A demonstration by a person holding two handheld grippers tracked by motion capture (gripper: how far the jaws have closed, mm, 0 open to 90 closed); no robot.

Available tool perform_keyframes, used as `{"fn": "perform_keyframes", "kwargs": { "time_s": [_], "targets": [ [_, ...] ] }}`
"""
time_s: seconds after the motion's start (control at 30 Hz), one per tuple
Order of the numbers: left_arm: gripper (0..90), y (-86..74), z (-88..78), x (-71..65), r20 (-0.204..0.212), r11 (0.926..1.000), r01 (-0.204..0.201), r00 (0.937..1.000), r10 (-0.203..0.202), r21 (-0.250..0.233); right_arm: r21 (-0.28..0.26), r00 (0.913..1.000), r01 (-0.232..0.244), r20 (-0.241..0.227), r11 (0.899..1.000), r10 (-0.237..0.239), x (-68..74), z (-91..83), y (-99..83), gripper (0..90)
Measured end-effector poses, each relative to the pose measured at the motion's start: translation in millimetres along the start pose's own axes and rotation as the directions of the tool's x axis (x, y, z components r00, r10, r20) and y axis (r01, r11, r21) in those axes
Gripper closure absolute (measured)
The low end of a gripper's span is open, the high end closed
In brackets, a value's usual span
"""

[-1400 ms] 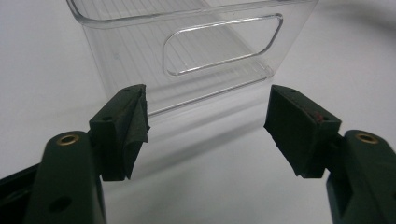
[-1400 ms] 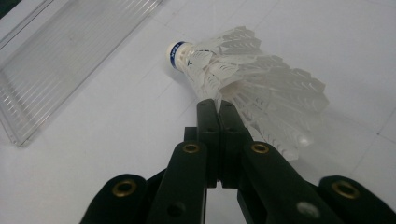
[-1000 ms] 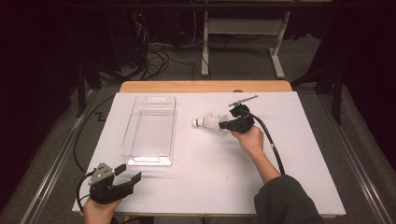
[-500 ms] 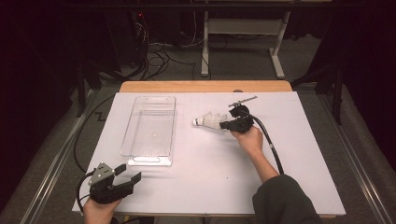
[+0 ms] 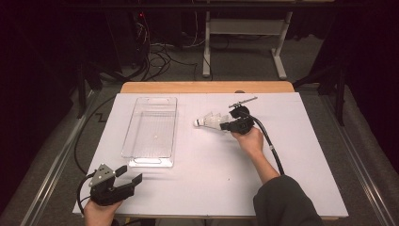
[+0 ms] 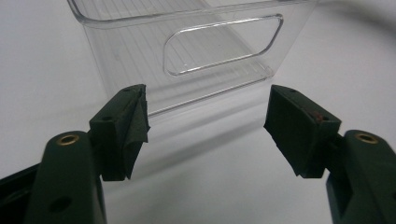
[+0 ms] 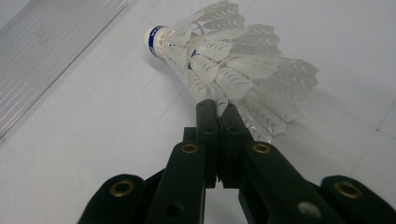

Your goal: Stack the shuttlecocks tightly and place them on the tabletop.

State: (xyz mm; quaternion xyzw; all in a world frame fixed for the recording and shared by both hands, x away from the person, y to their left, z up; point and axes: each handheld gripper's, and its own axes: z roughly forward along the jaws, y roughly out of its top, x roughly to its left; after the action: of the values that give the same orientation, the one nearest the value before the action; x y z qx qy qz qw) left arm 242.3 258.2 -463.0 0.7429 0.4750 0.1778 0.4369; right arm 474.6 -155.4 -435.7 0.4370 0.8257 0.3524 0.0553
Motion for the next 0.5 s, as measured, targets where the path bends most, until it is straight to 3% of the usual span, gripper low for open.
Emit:
{"fn": "perform_keyframes", "kwargs": {
  "time_s": [0.17, 0.5],
  "targets": [
    [31.0, 0.0, 0.2, 0.3, 0.001, 1.0000, 0.001, 1.0000, -0.001, -0.001, 0.001, 1.0000, -0.004, 0.003, 1.000, 0.004, 0.3, -0.3, -0.9, 87.1],
    [31.0, -1.0, 0.1, 2.7, 0.004, 0.9998, 0.020, 0.9998, -0.020, -0.001, -0.010, 0.9998, -0.017, 0.010, 1.000, 0.017, -0.1, -4.1, -0.3, 68.5]
  ]
}}
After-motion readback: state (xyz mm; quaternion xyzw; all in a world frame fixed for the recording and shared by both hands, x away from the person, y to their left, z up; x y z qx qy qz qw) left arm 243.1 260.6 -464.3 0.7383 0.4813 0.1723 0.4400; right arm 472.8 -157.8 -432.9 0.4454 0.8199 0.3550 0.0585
